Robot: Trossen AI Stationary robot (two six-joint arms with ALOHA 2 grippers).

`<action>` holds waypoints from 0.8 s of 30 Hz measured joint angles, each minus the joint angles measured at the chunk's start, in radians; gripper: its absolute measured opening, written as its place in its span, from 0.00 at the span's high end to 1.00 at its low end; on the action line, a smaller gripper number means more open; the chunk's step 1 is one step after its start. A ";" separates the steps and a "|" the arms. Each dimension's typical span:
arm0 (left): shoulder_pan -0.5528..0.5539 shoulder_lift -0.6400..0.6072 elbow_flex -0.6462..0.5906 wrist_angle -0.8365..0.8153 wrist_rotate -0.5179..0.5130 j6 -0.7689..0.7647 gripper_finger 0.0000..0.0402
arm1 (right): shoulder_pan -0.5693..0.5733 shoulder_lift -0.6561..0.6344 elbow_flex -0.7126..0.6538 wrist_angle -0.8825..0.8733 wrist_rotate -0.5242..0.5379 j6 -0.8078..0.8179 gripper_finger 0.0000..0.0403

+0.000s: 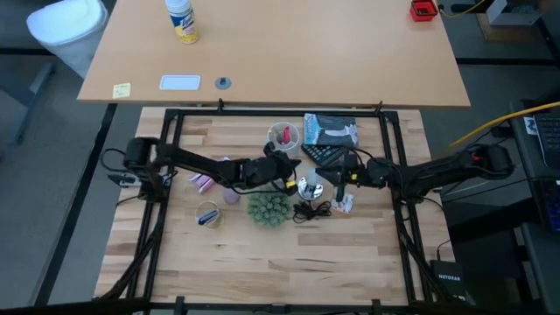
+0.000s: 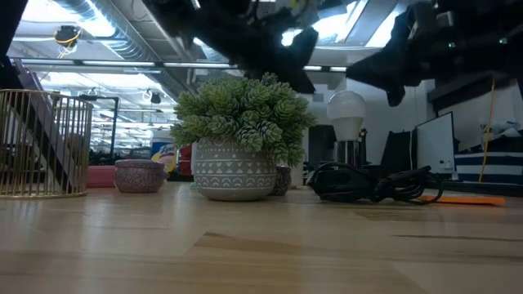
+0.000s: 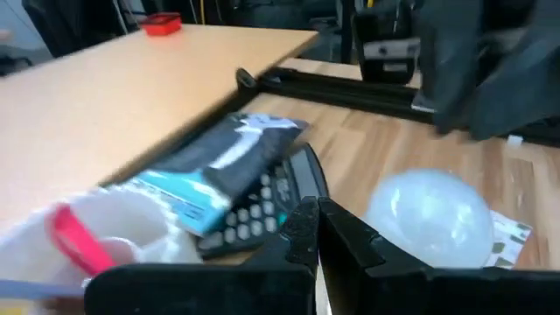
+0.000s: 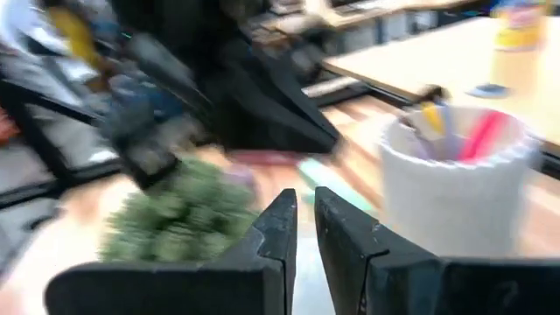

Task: Screw lightbulb
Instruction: Insert the lightbulb into the silver desk lamp

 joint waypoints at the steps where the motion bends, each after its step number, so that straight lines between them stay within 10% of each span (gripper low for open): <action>1: 0.000 -0.018 0.000 -0.019 0.000 0.002 1.00 | 0.000 -0.008 0.000 -0.028 0.027 0.001 0.88; 24: -0.044 0.020 0.000 -0.055 0.249 -0.019 1.00 | 0.000 -0.017 0.002 -0.183 0.071 0.031 0.88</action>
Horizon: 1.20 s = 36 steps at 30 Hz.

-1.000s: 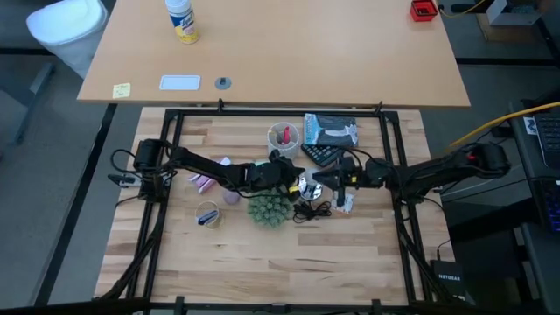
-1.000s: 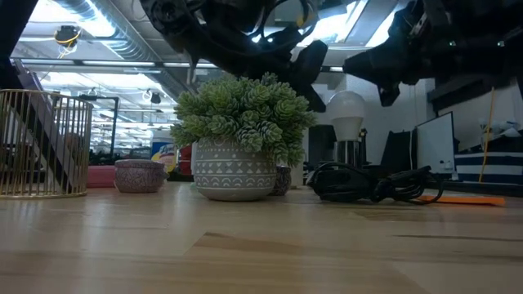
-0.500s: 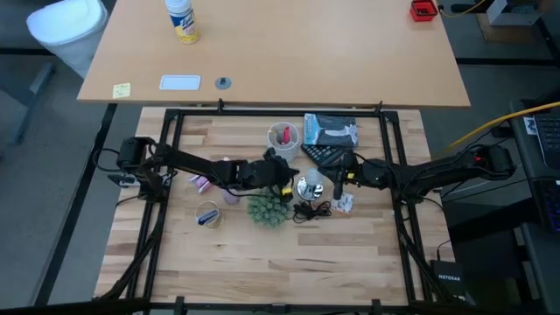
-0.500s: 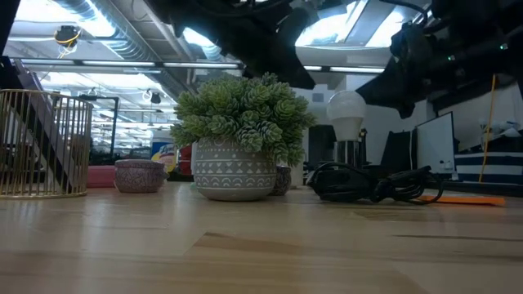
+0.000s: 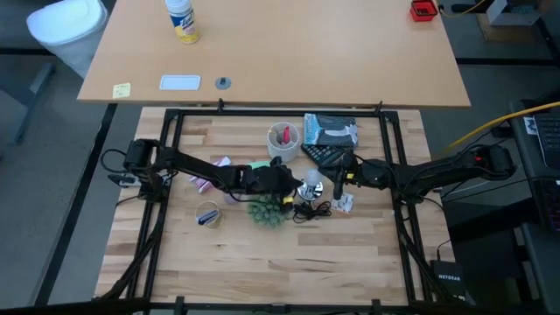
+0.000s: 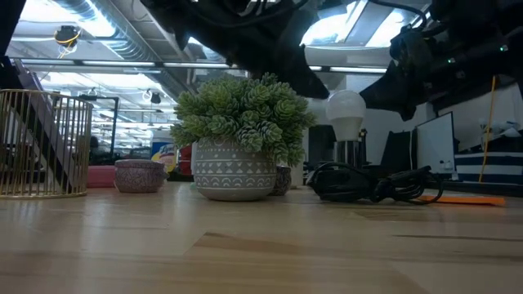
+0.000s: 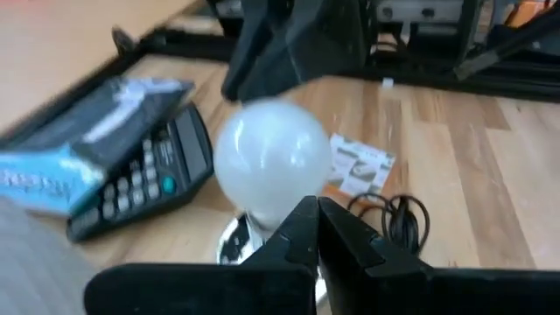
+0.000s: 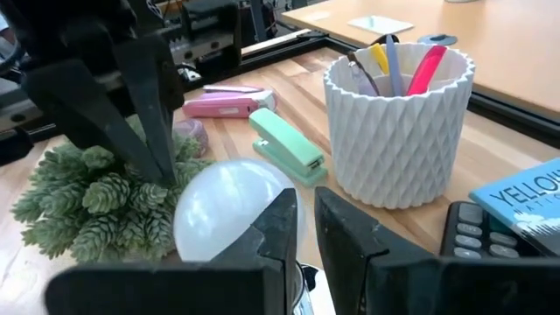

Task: Screw lightbulb
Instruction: Insert the lightbulb into the silver desk lamp

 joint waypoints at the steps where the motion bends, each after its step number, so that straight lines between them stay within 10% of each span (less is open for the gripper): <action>1: 0.000 0.000 0.000 0.011 0.001 0.009 1.00 | 0.000 0.000 0.000 -0.002 0.000 0.000 0.88; 36: 0.045 0.077 0.000 0.097 0.135 0.017 1.00 | 0.000 0.000 0.000 -0.023 -0.029 0.000 0.88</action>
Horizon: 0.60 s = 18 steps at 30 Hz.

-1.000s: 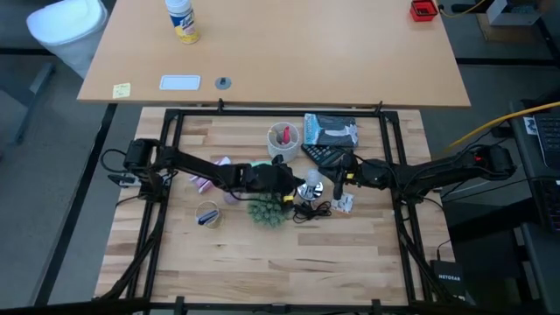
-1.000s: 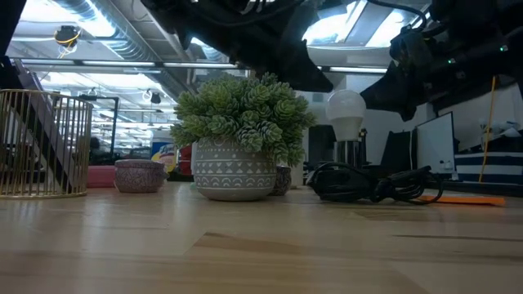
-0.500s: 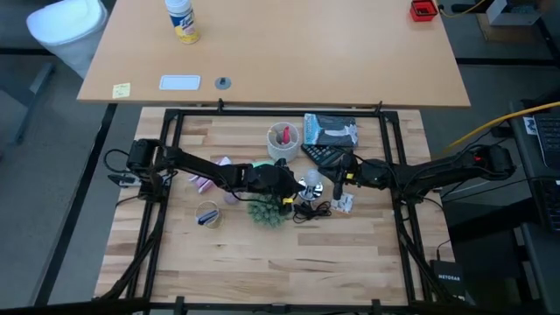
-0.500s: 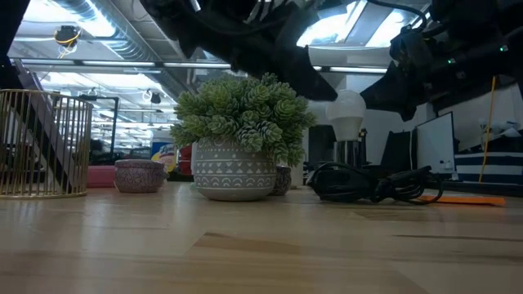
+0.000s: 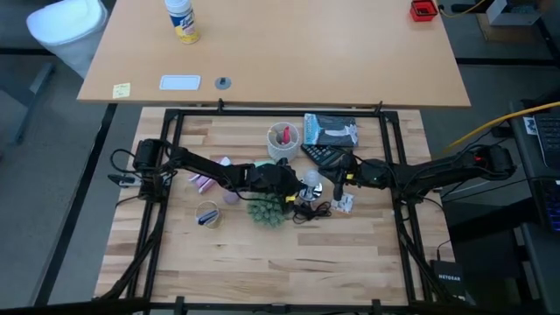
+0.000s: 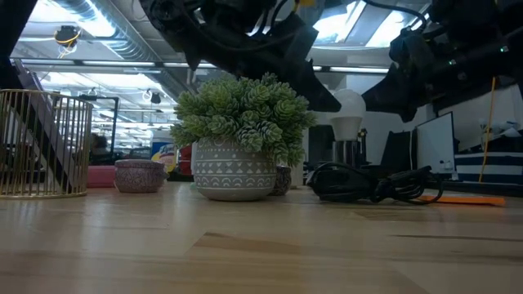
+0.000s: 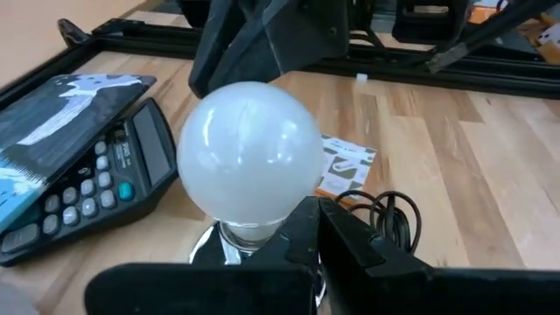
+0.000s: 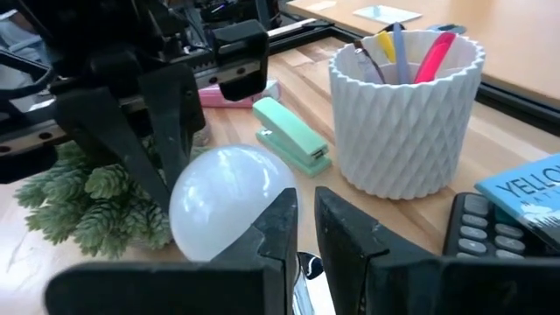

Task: Screw lightbulb
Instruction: Insert the lightbulb into the silver desk lamp

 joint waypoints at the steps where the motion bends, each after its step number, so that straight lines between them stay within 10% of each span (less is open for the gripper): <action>1: 0.001 0.000 0.000 -0.002 -0.001 0.000 1.00 | 0.000 0.000 0.000 0.000 -0.006 0.000 0.88; 18: -0.001 -0.001 0.000 -0.024 -0.068 0.000 1.00 | -0.001 -0.002 0.001 -0.023 -0.067 0.008 0.88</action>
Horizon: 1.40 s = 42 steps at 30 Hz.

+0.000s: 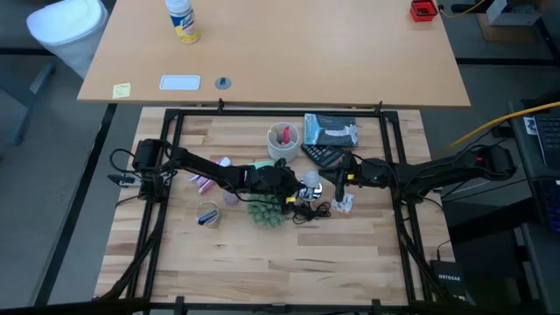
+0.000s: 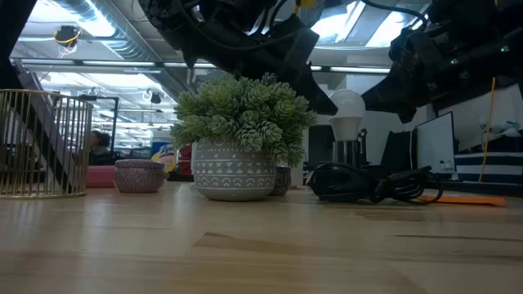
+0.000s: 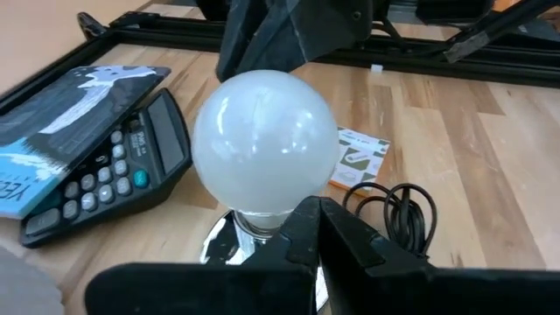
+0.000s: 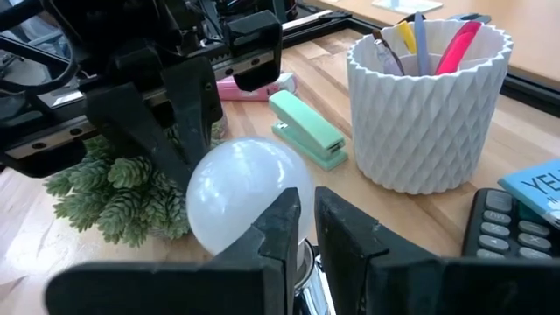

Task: Screw lightbulb
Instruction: Insert the lightbulb into the silver desk lamp

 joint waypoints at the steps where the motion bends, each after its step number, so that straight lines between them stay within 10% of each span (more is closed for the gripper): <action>1: 0.000 0.000 0.000 -0.001 -0.009 0.000 1.00 | 0.000 0.000 0.000 -0.003 -0.003 0.000 0.88; 19: 0.011 -0.001 0.002 -0.017 -0.130 -0.001 1.00 | 0.004 -0.044 -0.002 -0.068 -0.185 0.020 0.88; 42: -0.002 -0.101 0.001 -0.108 -0.196 0.034 1.00 | 0.002 -0.225 0.000 -0.158 -0.090 0.006 0.88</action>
